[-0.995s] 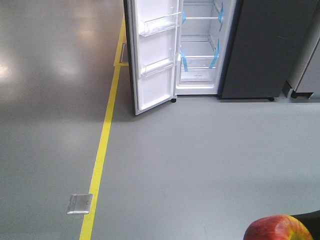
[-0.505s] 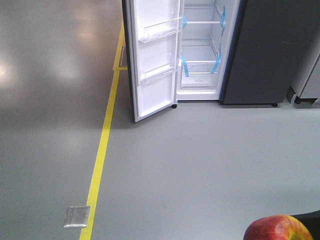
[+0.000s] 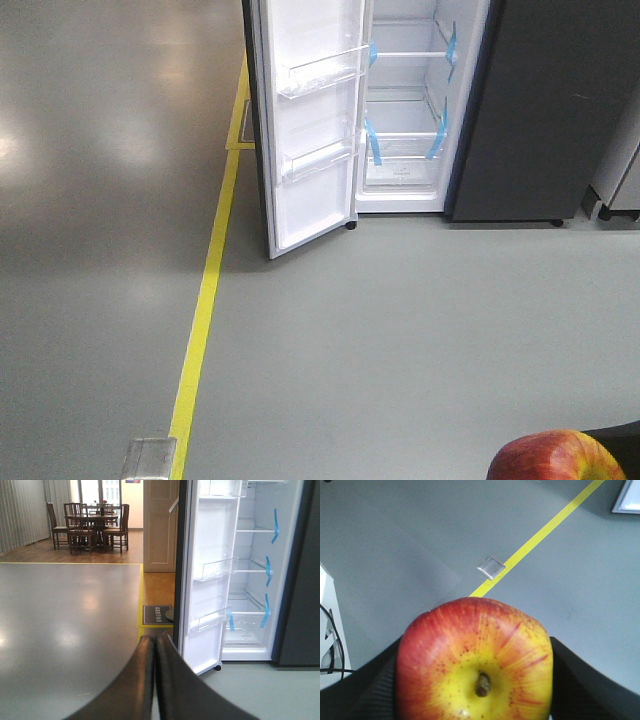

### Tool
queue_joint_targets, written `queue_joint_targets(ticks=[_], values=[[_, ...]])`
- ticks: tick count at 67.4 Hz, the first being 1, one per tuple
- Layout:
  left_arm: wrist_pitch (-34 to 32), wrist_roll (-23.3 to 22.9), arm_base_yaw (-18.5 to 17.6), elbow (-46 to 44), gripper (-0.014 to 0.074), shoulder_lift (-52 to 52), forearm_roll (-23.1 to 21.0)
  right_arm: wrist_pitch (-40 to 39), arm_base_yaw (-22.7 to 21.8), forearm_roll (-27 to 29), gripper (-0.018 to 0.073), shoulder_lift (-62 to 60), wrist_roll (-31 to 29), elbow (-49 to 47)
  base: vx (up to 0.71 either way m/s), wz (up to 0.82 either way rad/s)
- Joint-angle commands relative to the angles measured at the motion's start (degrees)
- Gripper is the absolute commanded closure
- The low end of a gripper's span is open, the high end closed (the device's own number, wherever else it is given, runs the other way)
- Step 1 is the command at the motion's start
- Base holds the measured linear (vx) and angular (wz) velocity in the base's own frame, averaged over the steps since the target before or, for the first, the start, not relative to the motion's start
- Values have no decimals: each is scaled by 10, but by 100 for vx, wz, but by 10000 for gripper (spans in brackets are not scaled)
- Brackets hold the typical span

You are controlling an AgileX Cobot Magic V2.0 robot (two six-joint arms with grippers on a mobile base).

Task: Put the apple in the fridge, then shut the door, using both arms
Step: 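Continue driving up to the fridge door with the apple held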

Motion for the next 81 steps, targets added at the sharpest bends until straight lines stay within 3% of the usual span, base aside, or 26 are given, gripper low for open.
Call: queue_joint_targets(ticks=[1,81], values=[[-44,-1,2,16,601,-9,-5,-38,0,9,391,0,-4,-16,14,2],[-44,-1,2,16,601,-9,-5,-36,0,9,391,0,-4,-16,12,1]])
